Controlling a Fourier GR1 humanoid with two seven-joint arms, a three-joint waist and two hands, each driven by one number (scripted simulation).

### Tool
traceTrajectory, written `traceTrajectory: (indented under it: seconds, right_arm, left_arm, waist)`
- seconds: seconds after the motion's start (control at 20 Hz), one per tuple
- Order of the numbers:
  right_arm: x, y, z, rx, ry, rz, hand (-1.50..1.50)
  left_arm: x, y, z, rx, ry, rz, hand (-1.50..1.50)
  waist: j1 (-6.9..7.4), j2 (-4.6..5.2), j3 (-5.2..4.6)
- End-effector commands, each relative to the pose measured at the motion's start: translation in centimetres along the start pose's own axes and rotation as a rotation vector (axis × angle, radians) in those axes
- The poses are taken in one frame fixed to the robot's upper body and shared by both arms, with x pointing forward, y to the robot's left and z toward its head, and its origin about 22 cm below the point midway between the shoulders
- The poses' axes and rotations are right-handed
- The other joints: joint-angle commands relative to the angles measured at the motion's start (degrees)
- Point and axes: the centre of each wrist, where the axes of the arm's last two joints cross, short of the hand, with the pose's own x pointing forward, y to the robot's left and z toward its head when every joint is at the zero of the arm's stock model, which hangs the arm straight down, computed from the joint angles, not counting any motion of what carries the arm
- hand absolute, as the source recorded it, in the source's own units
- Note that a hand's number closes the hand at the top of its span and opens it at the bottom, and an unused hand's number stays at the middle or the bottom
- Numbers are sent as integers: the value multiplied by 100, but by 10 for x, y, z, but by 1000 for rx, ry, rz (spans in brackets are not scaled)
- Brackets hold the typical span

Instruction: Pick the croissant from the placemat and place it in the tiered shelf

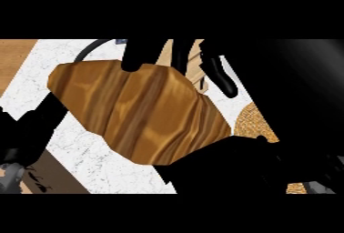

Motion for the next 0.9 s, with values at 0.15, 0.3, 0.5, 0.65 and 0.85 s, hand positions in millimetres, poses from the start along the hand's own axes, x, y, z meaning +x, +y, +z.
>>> traceTrajectory:
  seconds: [0.15, 0.3, 0.5, 0.65, 0.85]
  right_arm:
    - [-6, -22, -40, 67, 18, 60, 150]
    - [-2, -12, -56, 98, 11, 94, 150]
    - [-4, 0, -72, 105, 11, 130, 150]
    - [-19, -1, -84, 95, 23, 108, 150]
    - [-20, 10, -96, 83, 21, 149, 150]
  left_arm:
    - [-64, -6, 1, 36, 166, 31, 0]
    - [-61, -11, -4, 12, 170, 17, 0]
    - [-63, -8, -8, 25, 166, 20, 0]
    - [-62, -5, -5, 38, 162, 29, 0]
    - [-64, -13, -4, 34, 168, 31, 0]
  waist:
    - [94, 151, -225]
    - [80, 181, -228]
    - [64, 171, -231]
    - [116, 166, -226]
    - [110, 151, -225]
